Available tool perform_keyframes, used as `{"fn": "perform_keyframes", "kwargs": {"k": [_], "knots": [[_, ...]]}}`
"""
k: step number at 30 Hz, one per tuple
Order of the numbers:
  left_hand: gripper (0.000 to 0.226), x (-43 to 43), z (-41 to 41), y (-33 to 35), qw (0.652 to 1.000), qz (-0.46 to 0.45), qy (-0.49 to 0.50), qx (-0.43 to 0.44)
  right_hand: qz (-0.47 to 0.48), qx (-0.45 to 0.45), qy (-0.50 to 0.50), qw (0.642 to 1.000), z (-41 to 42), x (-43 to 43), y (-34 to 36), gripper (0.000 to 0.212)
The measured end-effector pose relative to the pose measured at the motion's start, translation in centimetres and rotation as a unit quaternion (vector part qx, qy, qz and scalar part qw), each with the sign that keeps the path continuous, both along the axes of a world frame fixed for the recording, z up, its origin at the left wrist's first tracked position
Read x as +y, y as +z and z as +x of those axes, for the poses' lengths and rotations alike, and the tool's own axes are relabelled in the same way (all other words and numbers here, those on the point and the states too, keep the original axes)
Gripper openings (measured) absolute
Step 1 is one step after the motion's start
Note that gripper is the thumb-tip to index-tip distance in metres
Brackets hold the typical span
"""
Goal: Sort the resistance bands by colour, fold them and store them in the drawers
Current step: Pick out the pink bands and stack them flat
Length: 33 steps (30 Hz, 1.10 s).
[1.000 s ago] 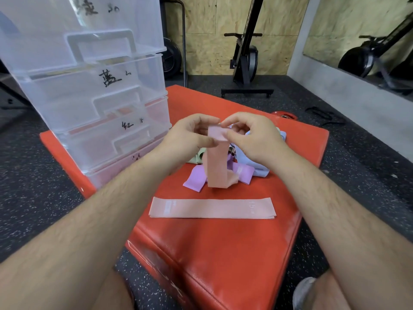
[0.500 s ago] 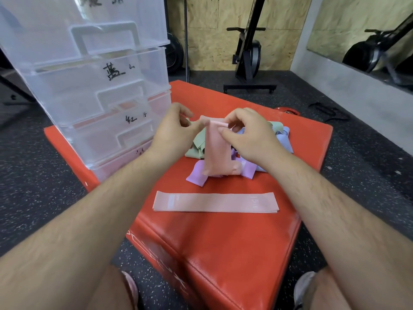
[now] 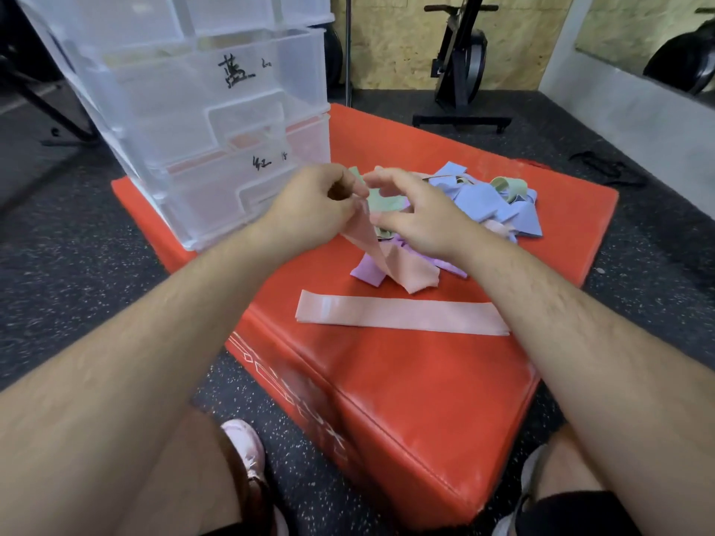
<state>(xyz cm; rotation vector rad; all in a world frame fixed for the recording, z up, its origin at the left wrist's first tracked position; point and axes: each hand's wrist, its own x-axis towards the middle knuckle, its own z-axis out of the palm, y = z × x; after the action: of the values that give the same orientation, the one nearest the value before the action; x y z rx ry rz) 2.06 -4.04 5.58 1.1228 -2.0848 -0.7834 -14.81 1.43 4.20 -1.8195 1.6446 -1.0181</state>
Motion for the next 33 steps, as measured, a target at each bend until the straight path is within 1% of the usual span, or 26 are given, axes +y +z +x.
{"fn": "perform_keyframes", "kwargs": {"k": [1,3,5,6,8,9,12,15,17,20,22,24,26,29,30,33], "knots": [[0.014,0.1,0.4,0.0,1.0,-0.021,-0.016,-0.004,0.02,-0.004,0.026,0.999,0.2,-0.1,-0.4,0.04],[0.014,0.3,1.2,-0.1,0.998,-0.043,-0.036,0.006,0.043,-0.015,0.057,0.997,0.8,-0.2,-0.7,0.022],[0.016,0.2,2.0,-0.3,0.998,-0.05,-0.039,0.022,0.047,-0.016,0.06,0.997,1.4,-0.5,-0.9,0.005],[0.017,0.1,2.4,-0.5,0.998,-0.048,-0.036,0.031,0.046,-0.015,0.059,0.997,1.5,-0.7,-1.0,0.004],[0.019,0.0,3.2,-0.7,0.998,-0.047,-0.025,0.044,0.055,0.0,0.064,0.996,1.4,-0.8,-1.0,0.011],[0.02,-0.2,3.5,-0.8,0.997,-0.048,-0.017,0.05,0.066,0.024,0.063,0.996,1.1,-0.7,-1.0,0.012],[0.022,-0.6,4.4,-0.9,0.997,-0.039,0.01,0.067,0.089,0.144,0.041,0.985,-0.1,0.0,-0.8,0.023],[0.025,-1.2,5.0,-1.1,0.996,-0.01,0.027,0.083,0.122,0.2,0.021,0.972,-2.0,0.8,-0.8,0.022],[0.027,-1.7,5.4,-1.5,0.994,0.015,0.039,0.1,0.156,0.218,0.007,0.963,-3.6,1.4,-0.9,0.017],[0.029,-2.4,5.8,-2.1,0.99,0.054,0.054,0.116,0.179,0.25,-0.018,0.951,-6.1,2.3,-1.4,0.02],[0.028,-2.6,5.7,-2.7,0.988,0.085,0.055,0.119,0.174,0.235,-0.026,0.956,-7.5,3.0,-1.6,0.024],[0.027,-2.4,5.5,-3.4,0.985,0.113,0.049,0.122,0.169,0.177,-0.027,0.969,-8.6,3.8,-1.5,0.028],[0.023,-2.2,5.2,-4.0,0.982,0.128,0.051,0.127,0.169,0.104,-0.02,0.98,-9.3,4.7,-1.5,0.021],[0.015,-1.7,4.7,-4.6,0.976,0.153,0.054,0.145,0.186,0.017,-0.012,0.982,-10.0,5.8,-1.7,0.038],[0.015,-1.6,4.5,-4.8,0.976,0.156,0.054,0.145,0.189,0.006,-0.008,0.982,-10.0,6.2,-1.6,0.04],[0.023,-1.4,4.1,-5.6,0.98,0.143,0.057,0.128,0.197,0.032,-0.011,0.98,-10.2,6.9,-1.7,0.035]]}}
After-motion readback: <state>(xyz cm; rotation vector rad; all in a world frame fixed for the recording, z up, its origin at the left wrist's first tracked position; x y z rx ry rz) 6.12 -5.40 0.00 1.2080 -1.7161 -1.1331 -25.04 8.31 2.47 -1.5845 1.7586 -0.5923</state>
